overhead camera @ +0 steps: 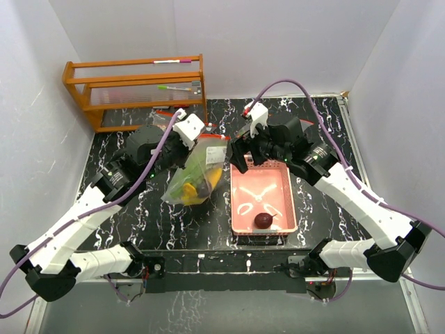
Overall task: Place the food in the zip-top bag and seal the zipper
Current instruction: Place the zipper food storage bag at the center of the board, then reset both arms
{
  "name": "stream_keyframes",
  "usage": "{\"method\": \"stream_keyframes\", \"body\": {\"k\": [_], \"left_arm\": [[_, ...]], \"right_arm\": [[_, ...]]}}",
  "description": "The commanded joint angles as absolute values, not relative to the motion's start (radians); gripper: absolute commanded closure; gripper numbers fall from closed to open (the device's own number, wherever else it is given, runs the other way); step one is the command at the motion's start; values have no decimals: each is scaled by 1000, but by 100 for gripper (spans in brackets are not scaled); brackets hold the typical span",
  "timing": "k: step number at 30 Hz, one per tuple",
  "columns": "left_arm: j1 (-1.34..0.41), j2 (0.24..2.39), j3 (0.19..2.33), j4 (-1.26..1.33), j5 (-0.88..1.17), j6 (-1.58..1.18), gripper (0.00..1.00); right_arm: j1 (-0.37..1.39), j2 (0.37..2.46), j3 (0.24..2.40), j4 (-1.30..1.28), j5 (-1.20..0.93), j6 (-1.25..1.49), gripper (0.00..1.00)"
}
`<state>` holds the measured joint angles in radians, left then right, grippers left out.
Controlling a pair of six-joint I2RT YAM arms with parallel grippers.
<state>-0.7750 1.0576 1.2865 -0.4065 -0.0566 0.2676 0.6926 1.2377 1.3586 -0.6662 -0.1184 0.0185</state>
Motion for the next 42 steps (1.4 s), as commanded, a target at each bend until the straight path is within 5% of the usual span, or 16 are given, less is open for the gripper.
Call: {"method": "stream_keyframes", "body": {"k": [1,13,19,20,21,29,42], "left_arm": [[-770,1049,1279,-287,-190,243,100],[-765,1048,1208,-216,-213,234,97],[-757,1056,1115,-223,-306,123,40],[-756,1059,1110,-232,-301,107,16],[-756,1063,1110,-247,-291,98,4],[-753,958,1128,-347,-304,-55,3],[-738,966,1026,-350,-272,-168,3]], "right_arm": [[689,1216,1370,-586,6,99,2],[679,1183,1291,-552,164,162,2],[674,1208,1269,-562,147,193,2],[674,1210,1263,-561,144,202,2],[674,1210,1258,-558,135,212,2],[675,1189,1227,-517,60,317,2],[674,1233,1218,-601,406,598,2]]}}
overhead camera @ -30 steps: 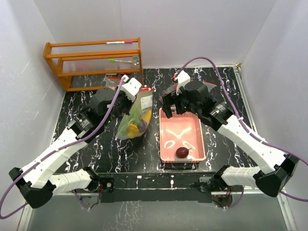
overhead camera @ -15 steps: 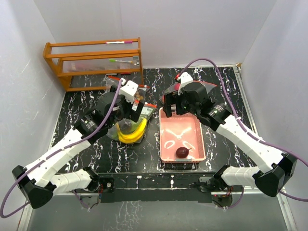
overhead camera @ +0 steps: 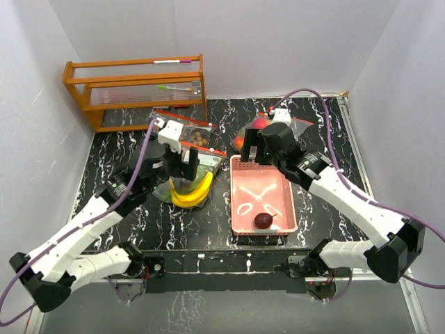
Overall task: Place the food in the zip-top bag and seal the zipper
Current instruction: Reset both arms
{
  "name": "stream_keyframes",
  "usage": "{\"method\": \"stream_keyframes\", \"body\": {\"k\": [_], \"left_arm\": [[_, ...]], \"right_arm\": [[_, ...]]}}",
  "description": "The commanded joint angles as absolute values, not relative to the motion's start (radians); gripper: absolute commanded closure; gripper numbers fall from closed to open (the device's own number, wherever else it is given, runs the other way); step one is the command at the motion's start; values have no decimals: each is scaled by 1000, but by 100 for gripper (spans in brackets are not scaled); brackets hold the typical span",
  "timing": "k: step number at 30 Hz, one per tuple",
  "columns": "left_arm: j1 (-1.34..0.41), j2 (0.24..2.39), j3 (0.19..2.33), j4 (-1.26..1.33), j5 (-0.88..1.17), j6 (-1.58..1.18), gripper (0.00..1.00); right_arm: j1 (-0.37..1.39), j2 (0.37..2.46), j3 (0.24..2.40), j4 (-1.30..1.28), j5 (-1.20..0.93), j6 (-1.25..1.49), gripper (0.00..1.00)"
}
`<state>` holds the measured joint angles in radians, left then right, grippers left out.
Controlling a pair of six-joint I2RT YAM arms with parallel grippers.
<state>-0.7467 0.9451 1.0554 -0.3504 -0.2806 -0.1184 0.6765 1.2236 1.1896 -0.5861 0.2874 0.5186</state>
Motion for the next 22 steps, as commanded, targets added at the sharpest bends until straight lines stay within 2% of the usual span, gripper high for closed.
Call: {"method": "stream_keyframes", "body": {"k": [1,22], "left_arm": [[-738,968,1023,-339,-268,-168,3],[-733,989,1051,-310,-252,-138,3]], "right_arm": [[675,1229,1214,-601,410,598,2],[673,1180,1195,-631,456,593,0]]}}
